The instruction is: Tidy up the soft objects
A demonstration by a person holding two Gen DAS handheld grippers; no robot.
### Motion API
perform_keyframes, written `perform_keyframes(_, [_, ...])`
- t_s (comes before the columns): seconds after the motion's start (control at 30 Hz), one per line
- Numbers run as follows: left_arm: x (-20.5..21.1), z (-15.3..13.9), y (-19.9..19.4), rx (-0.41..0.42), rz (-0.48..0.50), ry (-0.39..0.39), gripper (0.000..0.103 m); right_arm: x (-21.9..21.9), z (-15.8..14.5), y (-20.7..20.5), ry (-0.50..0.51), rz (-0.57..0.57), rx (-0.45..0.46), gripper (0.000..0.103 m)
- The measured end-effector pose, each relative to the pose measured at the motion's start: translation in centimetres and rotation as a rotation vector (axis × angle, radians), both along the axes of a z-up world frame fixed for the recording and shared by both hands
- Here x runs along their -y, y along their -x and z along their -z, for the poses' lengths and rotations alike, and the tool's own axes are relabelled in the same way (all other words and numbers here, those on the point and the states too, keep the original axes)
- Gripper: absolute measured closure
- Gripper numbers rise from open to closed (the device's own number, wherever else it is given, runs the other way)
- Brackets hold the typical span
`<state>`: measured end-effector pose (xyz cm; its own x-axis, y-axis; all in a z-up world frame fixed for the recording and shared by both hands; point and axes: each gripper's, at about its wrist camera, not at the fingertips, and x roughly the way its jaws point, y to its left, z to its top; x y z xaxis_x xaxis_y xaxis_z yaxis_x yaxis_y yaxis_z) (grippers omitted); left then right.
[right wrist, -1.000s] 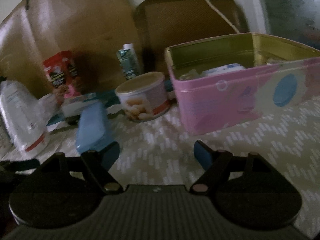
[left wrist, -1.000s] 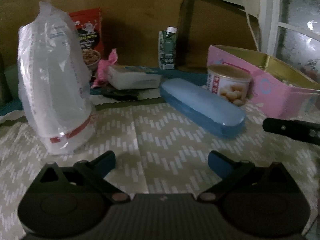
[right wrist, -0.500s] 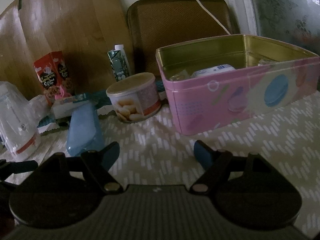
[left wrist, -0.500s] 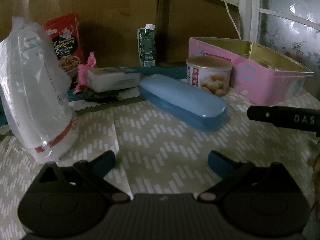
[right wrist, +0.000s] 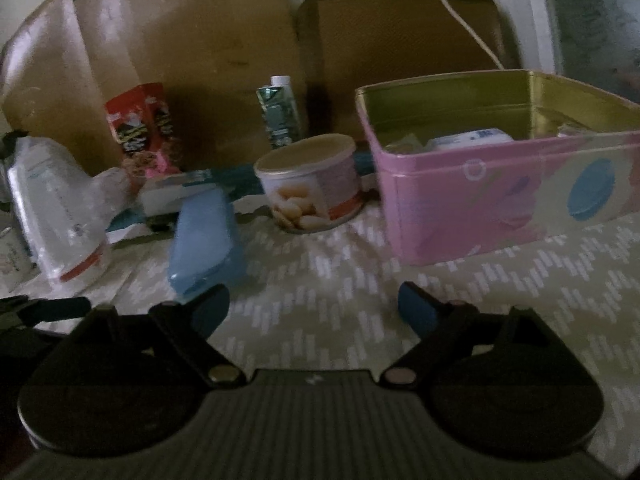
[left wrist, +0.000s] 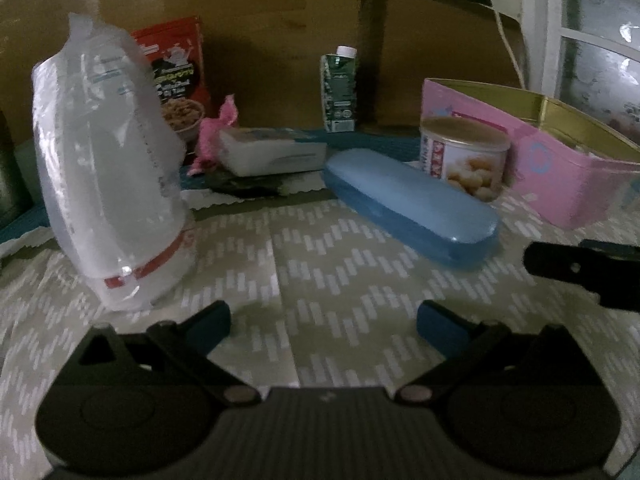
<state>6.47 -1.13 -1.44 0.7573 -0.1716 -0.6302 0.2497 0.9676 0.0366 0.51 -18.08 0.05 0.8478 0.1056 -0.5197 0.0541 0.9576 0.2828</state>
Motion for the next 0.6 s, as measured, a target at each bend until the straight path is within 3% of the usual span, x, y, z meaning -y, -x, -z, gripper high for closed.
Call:
perform_keyframes(0.37, [0.13,0.03,-0.13,-0.003,-0.022,0.004,0.000,-0.29,-0.12,0.16,-0.023,-0.126,-0.002,0.008])
perform_keyframes(0.6, [0.05,0.04,-0.18,0.001,-0.036,-0.002,0.000,0.07,-0.04,0.30,-0.053,-0.124,0.007,0.008])
